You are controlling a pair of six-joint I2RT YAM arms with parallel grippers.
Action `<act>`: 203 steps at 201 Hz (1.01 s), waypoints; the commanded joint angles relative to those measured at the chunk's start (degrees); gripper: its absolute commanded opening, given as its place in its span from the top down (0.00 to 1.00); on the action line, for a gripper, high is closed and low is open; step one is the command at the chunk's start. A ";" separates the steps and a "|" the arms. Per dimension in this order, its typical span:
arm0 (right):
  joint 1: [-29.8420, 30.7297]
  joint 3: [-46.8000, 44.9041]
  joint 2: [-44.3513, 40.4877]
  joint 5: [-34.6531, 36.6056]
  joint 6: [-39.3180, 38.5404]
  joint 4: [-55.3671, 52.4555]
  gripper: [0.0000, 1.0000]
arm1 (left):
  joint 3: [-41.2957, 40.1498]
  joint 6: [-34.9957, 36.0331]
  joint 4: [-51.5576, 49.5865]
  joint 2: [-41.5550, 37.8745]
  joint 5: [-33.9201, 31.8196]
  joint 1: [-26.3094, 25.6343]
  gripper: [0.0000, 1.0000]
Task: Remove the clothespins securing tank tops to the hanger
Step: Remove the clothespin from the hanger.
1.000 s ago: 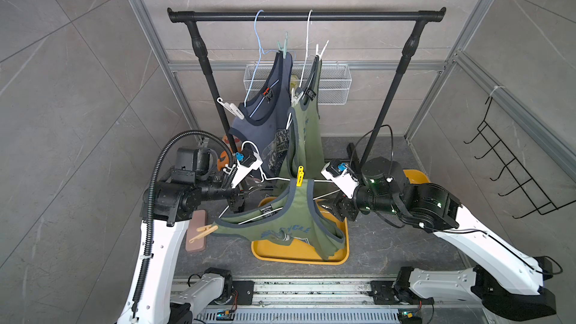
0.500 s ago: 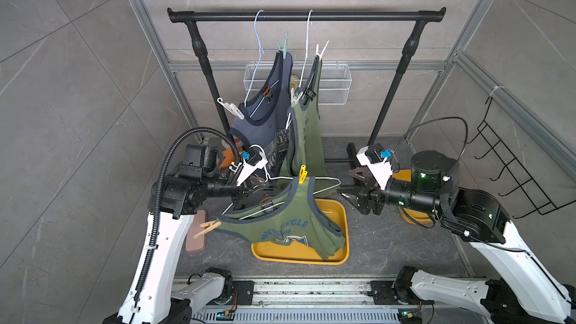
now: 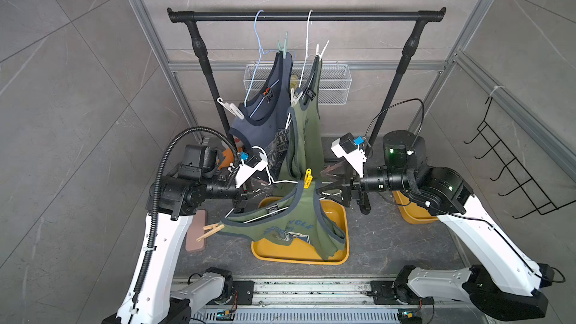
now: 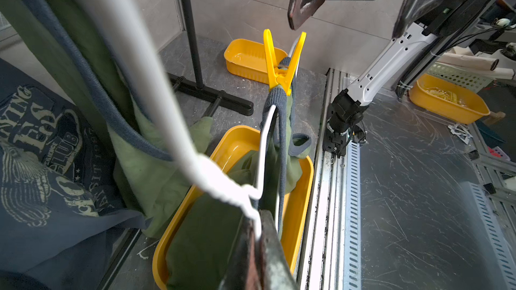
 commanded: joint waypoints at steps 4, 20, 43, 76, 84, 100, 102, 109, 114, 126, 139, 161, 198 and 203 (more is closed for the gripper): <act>-0.39 1.82 2.12 -4.55 1.33 2.70 0.27 | 1.84 -1.19 -0.17 0.40 3.65 -0.36 1.00; -0.39 2.29 3.43 -5.29 1.30 2.77 0.29 | 1.84 -1.30 -0.24 0.41 3.63 -0.55 1.00; -0.39 2.12 4.14 -5.12 1.25 3.37 0.30 | 2.17 -1.50 -0.33 0.49 4.01 -0.66 1.00; -0.39 2.47 5.40 -5.70 1.22 3.91 0.32 | 2.55 -1.76 -0.64 0.68 4.38 -0.86 1.00; -0.39 2.67 5.68 -5.65 1.09 4.00 0.33 | 2.61 -1.79 -0.64 0.68 4.50 -0.79 1.00; -0.40 2.93 6.01 -4.76 0.77 3.87 0.33 | 2.46 -1.79 -0.88 0.52 4.61 -0.95 1.00; -0.40 2.96 5.99 -4.44 0.76 3.79 0.33 | 2.48 -1.79 -0.93 0.51 4.60 -0.95 1.00; -0.47 3.00 5.91 -3.71 0.64 3.52 0.33 | 2.53 -1.63 -1.18 0.33 4.46 -0.90 1.00; -0.48 3.02 5.80 -3.06 0.41 3.19 0.33 | 2.46 -1.55 -1.36 0.25 4.44 -0.99 1.00; -0.73 2.83 5.16 -2.02 -0.01 2.50 0.34 | 2.42 -1.18 -1.77 0.06 4.16 -0.94 1.00; -1.22 2.30 3.87 -1.39 -0.23 2.07 0.33 | 2.46 -0.89 -1.93 0.06 3.68 -0.94 1.00; -2.22 0.99 1.38 1.13 0.19 1.98 0.32 | 2.50 -0.83 -1.95 0.06 3.44 -0.94 1.00; -4.44 0.12 2.46 0.17 1.96 2.16 0.31 | 3.32 -0.65 -2.41 0.06 3.32 -0.98 1.00; -4.59 -0.01 2.94 -1.16 2.31 2.64 0.31 | 3.34 -0.67 -2.40 0.06 3.41 -1.00 1.00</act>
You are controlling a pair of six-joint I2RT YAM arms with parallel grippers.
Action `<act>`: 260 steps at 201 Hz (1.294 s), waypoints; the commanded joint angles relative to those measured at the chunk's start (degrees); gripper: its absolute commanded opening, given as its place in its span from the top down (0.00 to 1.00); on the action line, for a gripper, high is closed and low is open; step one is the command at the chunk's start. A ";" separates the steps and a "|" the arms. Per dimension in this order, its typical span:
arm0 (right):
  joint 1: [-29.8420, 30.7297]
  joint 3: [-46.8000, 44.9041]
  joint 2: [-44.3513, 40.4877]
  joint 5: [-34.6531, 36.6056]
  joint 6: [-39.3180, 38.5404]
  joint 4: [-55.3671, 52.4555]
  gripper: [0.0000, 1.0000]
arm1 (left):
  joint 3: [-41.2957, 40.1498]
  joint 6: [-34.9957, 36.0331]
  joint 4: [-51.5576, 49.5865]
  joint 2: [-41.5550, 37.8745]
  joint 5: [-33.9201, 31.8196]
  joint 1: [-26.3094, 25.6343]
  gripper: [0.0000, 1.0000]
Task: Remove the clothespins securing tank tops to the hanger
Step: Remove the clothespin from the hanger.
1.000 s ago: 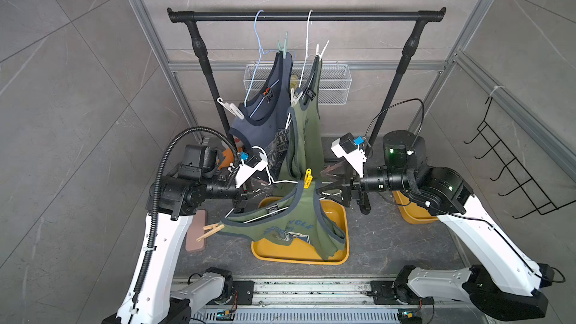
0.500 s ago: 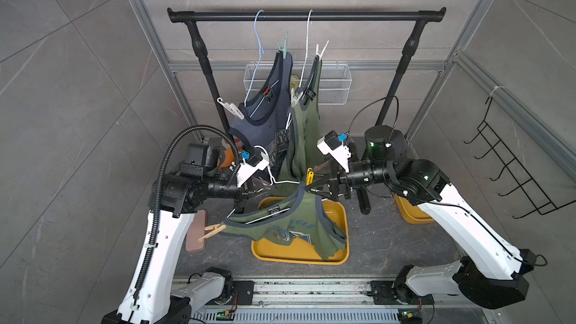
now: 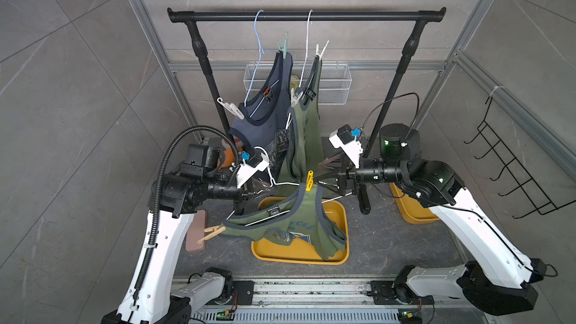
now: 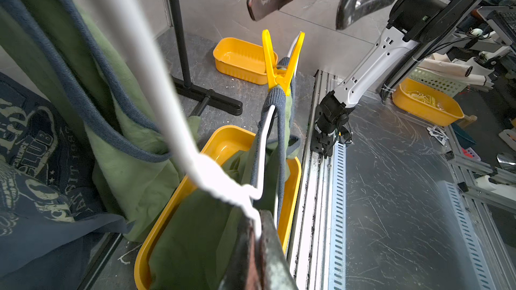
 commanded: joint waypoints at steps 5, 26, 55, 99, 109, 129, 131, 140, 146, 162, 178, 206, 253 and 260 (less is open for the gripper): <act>-1.03 -1.26 1.50 -3.07 1.58 1.03 0.31 | 2.66 0.08 -0.53 -0.66 2.40 -0.23 1.00; -1.01 -1.84 2.71 -7.80 2.30 2.88 0.32 | 2.75 -0.04 -0.49 -0.68 2.44 -0.22 1.00; -1.01 -2.55 3.08 -13.88 3.07 5.14 0.32 | 2.73 0.03 -0.48 -0.59 2.49 -0.24 1.00; -1.05 -2.46 3.75 -15.13 3.18 5.58 0.34 | 2.55 0.29 -0.44 -0.22 3.12 -0.31 1.00; -1.02 -2.31 4.30 -15.60 3.28 5.54 0.35 | 2.55 0.21 -0.43 -0.28 3.26 -0.31 1.00; -1.02 -2.35 5.32 -16.58 3.37 5.87 0.38 | 2.64 0.12 -0.44 -0.40 3.46 -0.31 1.00; -1.01 -2.36 5.36 -16.63 3.40 5.89 0.38 | 2.68 0.12 -0.42 -0.40 3.43 -0.31 1.00; -1.01 -2.53 5.54 -16.61 3.42 6.22 0.39 | 2.56 0.04 -0.39 -0.47 3.41 -0.31 1.00; -1.02 -2.55 5.55 -16.66 3.39 6.46 0.41 | 2.55 0.02 -0.46 -0.49 3.40 -0.36 1.00; -1.02 -2.60 5.63 -16.86 3.68 6.74 0.44 | 2.46 0.12 -0.42 -0.48 3.42 -0.30 1.00; -1.05 -2.50 5.55 -16.92 3.68 6.86 0.47 | 2.50 0.07 -0.41 -0.45 3.48 -0.29 1.00; -1.01 -2.23 5.52 -16.91 3.64 6.75 0.57 | 2.25 0.10 -0.31 -0.49 3.60 -0.30 1.00; -1.01 -2.13 6.07 -17.84 3.57 6.63 0.73 | 2.11 0.04 -0.31 -0.57 3.59 -0.31 1.00; -1.06 -2.12 6.07 -17.87 3.53 6.64 0.75 | 2.03 0.08 -0.38 -0.57 3.61 -0.32 1.00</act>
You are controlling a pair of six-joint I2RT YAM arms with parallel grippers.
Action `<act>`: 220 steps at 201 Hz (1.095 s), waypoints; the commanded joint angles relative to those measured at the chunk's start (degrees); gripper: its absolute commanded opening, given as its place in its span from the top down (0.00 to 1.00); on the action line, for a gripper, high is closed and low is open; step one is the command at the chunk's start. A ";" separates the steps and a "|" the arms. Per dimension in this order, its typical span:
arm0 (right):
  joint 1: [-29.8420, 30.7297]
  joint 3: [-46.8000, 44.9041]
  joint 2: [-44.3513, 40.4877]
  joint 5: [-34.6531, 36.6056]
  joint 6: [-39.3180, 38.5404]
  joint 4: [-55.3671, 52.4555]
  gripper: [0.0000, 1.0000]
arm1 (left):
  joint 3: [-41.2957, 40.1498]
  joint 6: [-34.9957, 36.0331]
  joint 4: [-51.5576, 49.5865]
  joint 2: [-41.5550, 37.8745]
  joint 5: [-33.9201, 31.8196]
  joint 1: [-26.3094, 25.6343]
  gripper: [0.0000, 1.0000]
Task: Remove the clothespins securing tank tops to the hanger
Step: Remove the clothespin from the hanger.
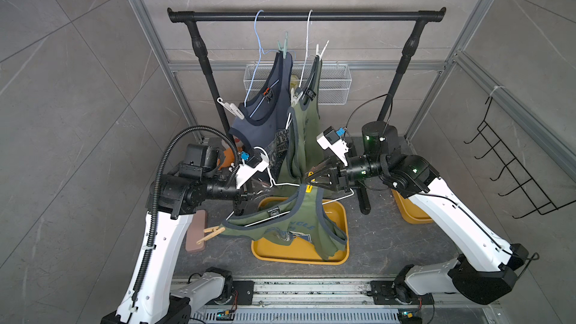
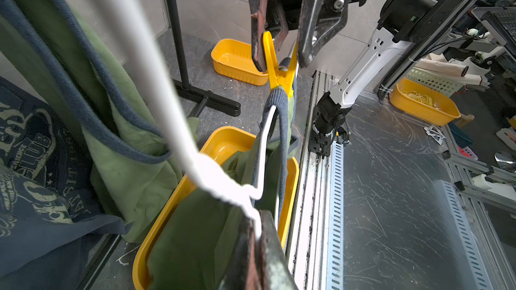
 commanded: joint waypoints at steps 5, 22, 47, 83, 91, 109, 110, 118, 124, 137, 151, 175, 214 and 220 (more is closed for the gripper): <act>-0.07 0.49 0.60 -1.70 -0.04 0.74 0.77 | 1.43 0.12 0.28 -0.50 3.30 -0.16 1.00; -0.07 0.65 0.63 -1.83 -0.03 0.68 0.81 | 1.41 0.11 0.27 -0.42 3.28 -0.18 1.00; -0.07 0.90 0.61 -0.90 -0.17 0.57 0.90 | 1.17 0.29 0.57 -0.34 3.01 -0.15 1.00; -0.07 2.00 0.28 6.27 -0.08 0.12 1.00 | 0.30 0.72 0.77 -0.37 2.01 -0.16 1.00; -0.07 2.25 0.17 8.68 -0.04 0.19 1.00 | 0.27 0.80 0.77 -0.33 1.83 -0.16 1.00; -0.07 3.71 0.16 14.42 0.29 -0.56 1.00 | 0.18 1.15 0.85 -0.21 1.04 -0.30 1.00; -0.07 3.84 0.16 14.76 0.30 -0.63 1.00 | 0.18 1.16 0.81 -0.18 1.02 -0.32 1.00; -0.07 4.85 0.32 17.21 0.40 -1.12 1.00 | 0.09 1.33 0.86 -0.02 0.51 -0.34 1.00; -0.07 5.59 0.47 18.60 0.42 -1.31 1.00 | 0.01 1.40 0.89 0.01 0.21 -0.36 1.00; -0.11 7.10 0.74 20.52 0.55 -1.59 1.00 | -0.17 1.66 1.01 0.28 -0.40 -0.59 1.00; -0.07 8.14 0.85 21.15 0.60 -1.71 1.00 | -0.54 1.78 1.29 0.29 -1.00 -0.77 1.00; -0.11 8.18 -0.10 25.26 0.78 -3.09 1.00 | -1.46 2.11 1.56 0.11 -2.08 -1.01 1.00; -1.26 3.05 -4.20 37.79 -0.13 -6.27 1.00 | -2.14 2.93 2.14 -0.07 -5.18 -1.82 1.00; -1.60 2.17 -4.75 39.89 0.00 -6.71 1.00 | -2.19 3.05 2.21 -0.03 -5.55 -1.94 1.00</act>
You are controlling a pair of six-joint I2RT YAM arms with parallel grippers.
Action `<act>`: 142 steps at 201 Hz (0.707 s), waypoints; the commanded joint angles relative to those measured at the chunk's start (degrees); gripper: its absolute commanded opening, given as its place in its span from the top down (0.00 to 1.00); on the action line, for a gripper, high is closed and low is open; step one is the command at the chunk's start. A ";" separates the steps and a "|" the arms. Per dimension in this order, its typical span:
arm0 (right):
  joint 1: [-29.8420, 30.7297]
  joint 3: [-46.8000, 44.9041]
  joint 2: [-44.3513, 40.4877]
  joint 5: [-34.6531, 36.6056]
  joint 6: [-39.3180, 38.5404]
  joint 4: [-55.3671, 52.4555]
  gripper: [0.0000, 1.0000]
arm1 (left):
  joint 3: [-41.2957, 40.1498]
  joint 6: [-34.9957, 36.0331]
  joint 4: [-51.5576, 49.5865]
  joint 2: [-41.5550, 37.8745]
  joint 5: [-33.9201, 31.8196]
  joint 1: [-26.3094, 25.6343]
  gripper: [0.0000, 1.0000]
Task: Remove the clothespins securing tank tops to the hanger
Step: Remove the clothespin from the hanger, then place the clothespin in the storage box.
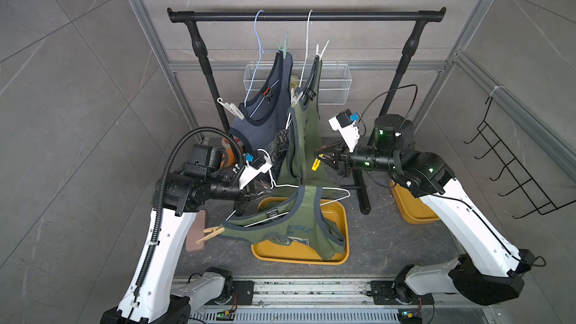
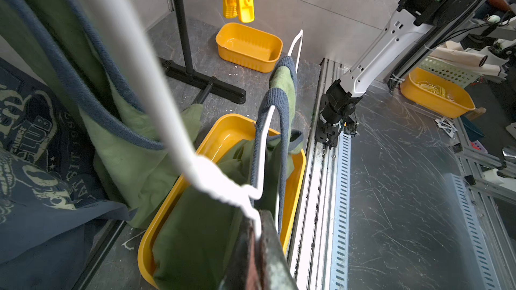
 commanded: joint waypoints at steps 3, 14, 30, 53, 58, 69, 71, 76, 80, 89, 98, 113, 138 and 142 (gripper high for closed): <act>-1.33 -3.18 -3.61 11.64 0.04 -3.60 1.00 | -0.14 1.57 1.96 -0.42 -1.43 -0.78 1.00; -1.91 -4.86 -4.70 15.41 0.43 -4.07 1.00 | -0.16 1.77 1.96 -0.38 -1.87 -1.01 1.00; -2.86 -7.45 -5.94 20.65 0.90 -4.22 1.00 | -0.24 1.83 2.11 -0.33 -2.36 -1.54 1.00; -5.03 -10.87 -6.89 28.08 1.79 -4.62 1.00 | -0.25 2.13 2.23 -0.48 -3.09 -2.05 1.00; -5.61 -11.45 -7.01 28.91 2.10 -4.65 1.00 | -0.22 2.21 2.23 -0.50 -3.14 -2.18 1.00; -7.52 -13.22 -7.18 31.13 2.84 -4.48 1.00 | -0.29 2.34 2.27 -0.57 -3.22 -2.36 1.00; -7.90 -13.45 -7.22 31.54 3.01 -4.40 1.00 | -0.30 2.28 2.30 -0.58 -3.20 -2.38 1.00; -8.88 -14.39 -7.20 32.51 3.51 -4.16 1.00 | -0.41 2.35 2.38 -0.71 -3.21 -2.40 1.00; -9.70 -15.19 -7.22 33.23 3.73 -3.87 1.00 | -0.47 2.30 2.43 -0.77 -3.16 -2.47 1.00; -11.75 -16.96 -7.20 34.70 4.66 -3.08 1.00 | -0.74 2.25 2.65 -0.98 -3.14 -2.56 1.00; -14.49 -18.73 -7.21 34.63 5.90 -2.19 1.00 | -1.02 2.16 2.87 -1.11 -2.98 -2.66 1.00; -19.08 -21.29 -7.03 34.03 7.91 -0.62 1.00 | -1.53 2.10 3.26 -1.37 -2.87 -2.78 1.00; -26.47 -25.15 -6.51 34.01 10.66 2.25 1.00 | -2.43 2.40 3.67 -1.47 -2.87 -3.07 1.00; -27.28 -25.61 -6.35 34.08 10.99 2.70 1.00 | -2.55 2.41 3.64 -1.48 -2.87 -3.16 1.00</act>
